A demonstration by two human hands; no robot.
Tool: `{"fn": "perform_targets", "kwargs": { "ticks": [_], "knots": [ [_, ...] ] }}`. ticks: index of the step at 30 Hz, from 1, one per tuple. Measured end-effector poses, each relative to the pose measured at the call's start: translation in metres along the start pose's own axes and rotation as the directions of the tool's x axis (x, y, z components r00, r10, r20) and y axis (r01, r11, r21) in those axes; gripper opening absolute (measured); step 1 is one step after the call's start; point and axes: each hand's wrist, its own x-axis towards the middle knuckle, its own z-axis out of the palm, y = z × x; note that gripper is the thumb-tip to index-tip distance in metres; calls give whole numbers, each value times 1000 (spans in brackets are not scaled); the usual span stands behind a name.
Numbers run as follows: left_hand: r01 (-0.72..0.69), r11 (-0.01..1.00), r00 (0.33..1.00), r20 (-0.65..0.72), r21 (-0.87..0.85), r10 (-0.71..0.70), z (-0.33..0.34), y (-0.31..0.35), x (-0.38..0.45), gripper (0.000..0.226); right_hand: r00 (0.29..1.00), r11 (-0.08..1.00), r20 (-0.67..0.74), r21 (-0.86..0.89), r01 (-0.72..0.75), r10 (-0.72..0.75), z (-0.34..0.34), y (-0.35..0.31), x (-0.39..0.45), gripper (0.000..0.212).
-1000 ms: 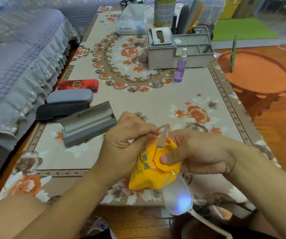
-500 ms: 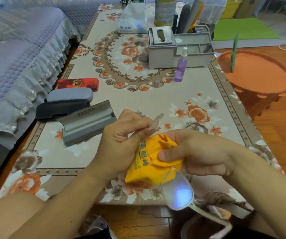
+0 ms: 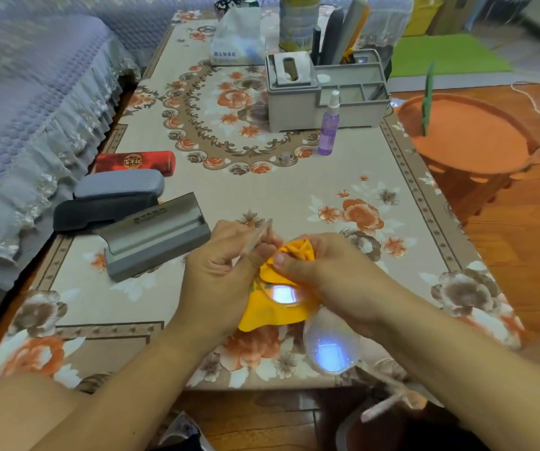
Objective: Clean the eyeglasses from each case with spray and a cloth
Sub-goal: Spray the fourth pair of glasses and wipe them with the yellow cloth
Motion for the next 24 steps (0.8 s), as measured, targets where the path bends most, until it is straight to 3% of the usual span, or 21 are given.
{"fn": "perform_targets", "kwargs": {
  "ticks": [2,4,7,8,11,13,15,18,20,22,24],
  "knots": [
    [-63,994,997,-46,88,68,5,8,-4,24,999,996,-11,-78,39,-40,-3,-5,-3,23],
    [-68,993,988,-128,99,81,5,12,-8,19,996,997,-61,-45,61,-63,-15,-13,-5,22],
    [-26,998,966,-256,57,40,-13,4,-4,13,953,988,-299,120,96,-56,-63,-28,5,23],
    [-35,997,961,-270,73,54,-20,2,-2,14,928,989,-367,101,107,-63,-79,-32,9,22],
    [-68,993,956,-279,101,94,-26,7,4,13,879,978,-470,-208,-24,-78,-115,-28,20,16],
    [-87,988,955,-272,126,119,-24,8,7,15,895,939,-440,-332,-89,-71,-122,-24,22,12],
    [-90,982,955,-267,164,131,-26,5,7,16,926,915,-373,-391,-99,-60,-124,-24,23,23],
    [-96,979,955,-262,179,141,-29,2,6,18,944,929,-328,-361,-84,-42,-121,-26,23,44],
    [-107,976,953,-260,192,156,-29,2,5,15,945,939,-321,-340,-56,-60,-116,-28,20,47],
    [-128,966,952,-246,224,183,-29,-1,6,14,970,973,-230,-230,18,-72,-110,-34,12,38],
    [-147,953,953,-219,265,208,-27,-7,8,17,996,996,-12,5,86,-86,-100,-41,1,33]
  ]
}}
